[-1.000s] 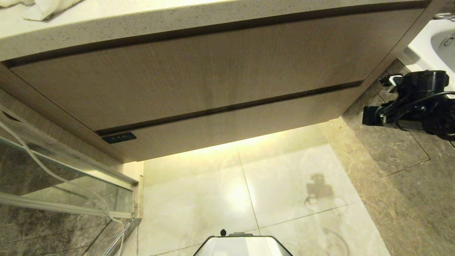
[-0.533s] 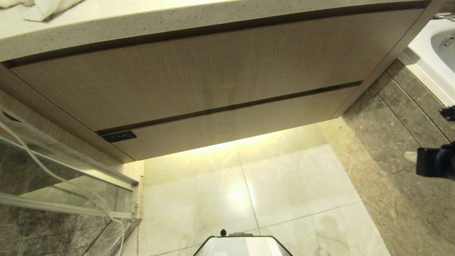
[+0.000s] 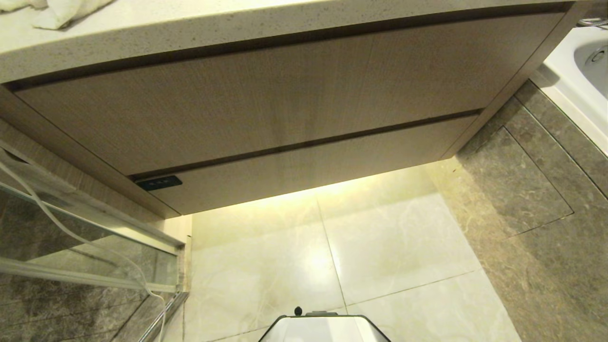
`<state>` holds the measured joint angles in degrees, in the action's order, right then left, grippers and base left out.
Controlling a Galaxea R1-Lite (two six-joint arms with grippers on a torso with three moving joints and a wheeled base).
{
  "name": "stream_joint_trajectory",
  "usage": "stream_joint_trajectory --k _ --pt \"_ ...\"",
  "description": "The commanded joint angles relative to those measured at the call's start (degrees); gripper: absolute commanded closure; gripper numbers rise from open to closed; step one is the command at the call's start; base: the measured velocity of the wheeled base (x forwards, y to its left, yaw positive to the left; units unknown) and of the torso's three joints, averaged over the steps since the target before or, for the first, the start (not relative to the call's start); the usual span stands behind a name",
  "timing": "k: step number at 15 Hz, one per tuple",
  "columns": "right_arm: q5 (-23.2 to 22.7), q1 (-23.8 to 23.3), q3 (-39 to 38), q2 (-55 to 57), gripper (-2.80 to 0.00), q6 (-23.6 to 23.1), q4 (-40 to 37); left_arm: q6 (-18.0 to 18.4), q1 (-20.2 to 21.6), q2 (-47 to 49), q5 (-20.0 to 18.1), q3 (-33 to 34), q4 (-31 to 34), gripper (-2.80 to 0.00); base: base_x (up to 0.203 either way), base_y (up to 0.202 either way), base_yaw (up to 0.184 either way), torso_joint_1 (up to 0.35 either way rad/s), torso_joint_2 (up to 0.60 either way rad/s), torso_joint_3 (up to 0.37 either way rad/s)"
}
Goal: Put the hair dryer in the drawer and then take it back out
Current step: Pull open the drawer
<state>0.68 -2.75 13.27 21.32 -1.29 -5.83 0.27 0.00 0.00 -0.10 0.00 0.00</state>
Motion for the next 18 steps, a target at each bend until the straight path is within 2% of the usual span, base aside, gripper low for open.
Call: stream_joint_trajectory --k 1,4,6,18 --pt "0.6 1.6 -4.1 -19.3 0.0 -0.1 -2.4 0.0 0.0 0.0 0.0 0.0 0.0 0.0 0.0 0.0 0.0 0.0 0.0 0.0" --pt "0.2 2.6 -13.7 -21.6 0.0 3.9 4.3 0.0 0.0 0.0 0.0 0.0 0.0 0.0 0.0 0.0 0.0 0.0 0.0 0.0" --pt "0.0 2.9 -13.4 -21.4 0.0 5.6 6.5 0.0 0.0 0.0 0.0 0.0 0.0 0.0 0.0 0.0 0.0 0.0 0.0 0.0" --pt "0.0 2.9 -13.4 -21.4 0.0 5.6 6.5 0.0 0.0 0.0 0.0 0.1 -0.1 0.0 0.0 0.0 0.0 0.0 0.0 0.0"
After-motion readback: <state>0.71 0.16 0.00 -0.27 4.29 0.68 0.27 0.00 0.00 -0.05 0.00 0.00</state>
